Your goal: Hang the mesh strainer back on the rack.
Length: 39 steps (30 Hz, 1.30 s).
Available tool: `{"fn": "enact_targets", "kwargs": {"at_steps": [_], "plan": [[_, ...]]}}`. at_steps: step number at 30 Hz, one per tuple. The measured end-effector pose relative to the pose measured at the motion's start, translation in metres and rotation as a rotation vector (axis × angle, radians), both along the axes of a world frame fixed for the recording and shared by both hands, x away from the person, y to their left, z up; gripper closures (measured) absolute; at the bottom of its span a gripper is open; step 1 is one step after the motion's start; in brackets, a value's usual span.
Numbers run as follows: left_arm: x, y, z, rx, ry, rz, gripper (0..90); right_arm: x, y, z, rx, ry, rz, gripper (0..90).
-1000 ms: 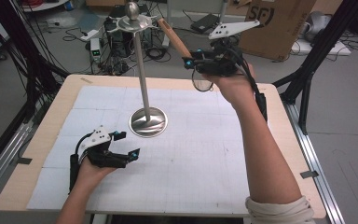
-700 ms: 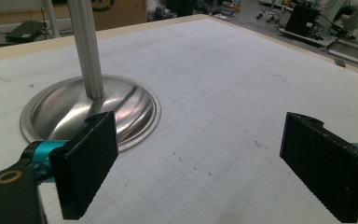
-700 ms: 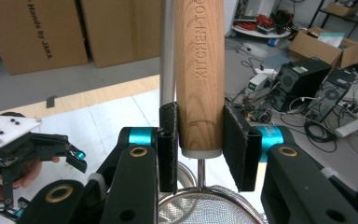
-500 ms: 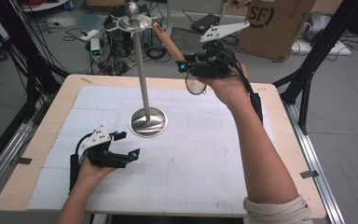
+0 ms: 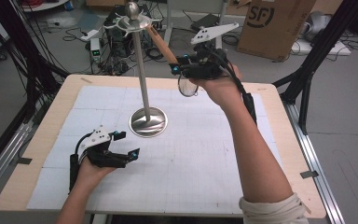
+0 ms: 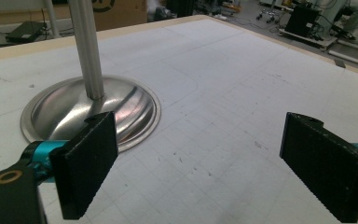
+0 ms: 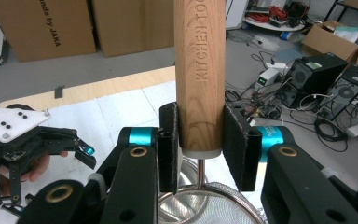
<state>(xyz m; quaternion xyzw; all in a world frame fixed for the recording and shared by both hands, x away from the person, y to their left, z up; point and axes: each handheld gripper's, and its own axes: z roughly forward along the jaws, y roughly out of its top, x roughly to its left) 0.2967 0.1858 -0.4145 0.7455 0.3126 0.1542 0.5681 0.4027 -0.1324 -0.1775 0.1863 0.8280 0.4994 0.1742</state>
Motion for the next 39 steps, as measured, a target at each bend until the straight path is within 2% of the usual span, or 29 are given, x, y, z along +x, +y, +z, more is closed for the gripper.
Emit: {"fn": "enact_targets", "kwargs": {"at_steps": [10, 13, 22, 28, 32, 39], "plan": [[0.000, 0.000, 0.000, 0.000, -0.001, 0.002, 12.0, 0.007, 0.016, -0.008, -0.035, 0.024, -0.017, 68.2], [-0.001, -0.001, 0.000, -0.006, 0.003, -0.002, 12.0, 0.008, 0.021, -0.009, -0.056, 0.005, -0.047, 68.2], [-0.001, -0.002, 0.001, -0.001, -0.002, -0.006, 12.0, 0.009, 0.029, -0.013, -0.071, 0.016, -0.036, 66.7], [-0.001, -0.003, 0.000, -0.001, 0.004, -0.009, 12.0, 0.007, 0.025, -0.009, -0.068, 0.000, -0.031, 65.0], [-0.001, -0.003, 0.000, 0.004, 0.004, -0.011, 12.0, 0.003, 0.019, -0.009, -0.067, 0.004, -0.051, 61.9], [-0.001, -0.003, 0.000, 0.008, 0.001, -0.013, 12.0, -0.002, 0.003, -0.016, -0.069, 0.007, -0.054, 59.5]]}}
